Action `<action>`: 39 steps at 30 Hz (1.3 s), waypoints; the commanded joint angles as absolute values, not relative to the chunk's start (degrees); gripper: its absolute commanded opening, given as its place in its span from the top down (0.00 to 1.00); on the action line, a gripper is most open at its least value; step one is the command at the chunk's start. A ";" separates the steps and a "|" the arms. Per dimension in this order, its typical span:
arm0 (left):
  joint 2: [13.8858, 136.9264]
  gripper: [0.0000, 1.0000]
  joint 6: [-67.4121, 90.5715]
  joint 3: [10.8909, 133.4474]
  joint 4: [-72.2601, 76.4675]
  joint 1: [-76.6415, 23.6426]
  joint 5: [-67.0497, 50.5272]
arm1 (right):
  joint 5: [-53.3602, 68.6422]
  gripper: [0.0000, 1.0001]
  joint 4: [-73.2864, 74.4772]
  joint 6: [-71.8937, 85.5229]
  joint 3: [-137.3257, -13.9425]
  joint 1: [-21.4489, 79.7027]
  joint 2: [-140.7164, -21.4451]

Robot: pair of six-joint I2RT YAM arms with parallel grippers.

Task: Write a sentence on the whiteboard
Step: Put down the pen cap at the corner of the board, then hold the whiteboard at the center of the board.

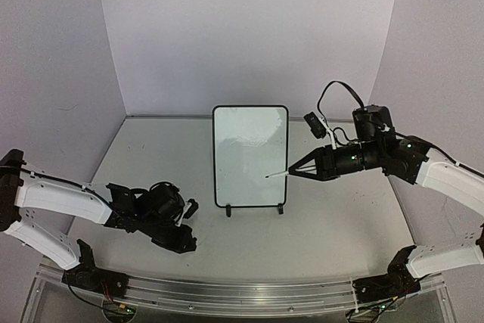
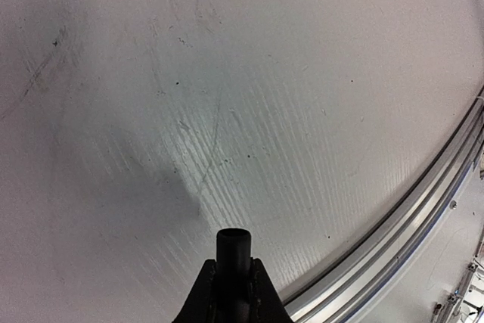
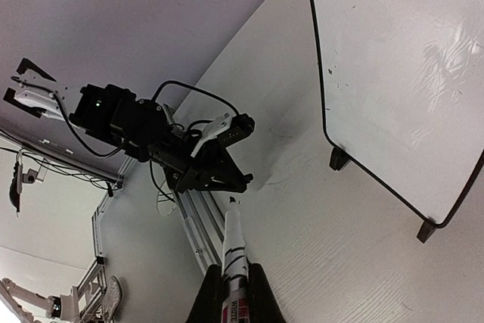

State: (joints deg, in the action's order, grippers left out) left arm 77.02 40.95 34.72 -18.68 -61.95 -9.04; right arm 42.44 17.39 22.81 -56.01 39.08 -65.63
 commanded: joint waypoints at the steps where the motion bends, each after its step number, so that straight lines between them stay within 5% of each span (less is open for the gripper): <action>1: 80.61 0.97 42.58 34.68 -15.59 -61.87 -9.03 | 36.58 1.00 16.70 23.61 -54.32 40.60 -65.20; 8: 82.51 0.88 42.80 35.05 -14.87 -61.83 -8.75 | 31.41 1.00 16.64 24.00 -53.82 43.25 -64.98; 15: 80.95 0.48 43.68 34.83 -16.22 -61.85 -6.92 | 28.19 1.00 15.48 24.98 -53.03 43.67 -63.82; 25: 76.47 0.05 45.23 33.75 -17.42 -61.81 -5.60 | 24.78 1.00 15.27 26.26 -51.77 43.68 -61.73; 32: 71.76 0.01 42.14 37.44 -23.83 -59.48 -6.82 | 22.42 1.00 15.29 28.27 -51.90 43.77 -60.68; 39: 67.78 0.01 30.26 47.08 -32.09 -45.04 -18.26 | 18.24 1.00 13.12 29.07 -51.06 45.68 -59.39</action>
State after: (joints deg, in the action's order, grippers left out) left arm 69.85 39.48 38.83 -26.26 -51.87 -11.39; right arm 22.21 16.74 28.08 -51.64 44.10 -61.19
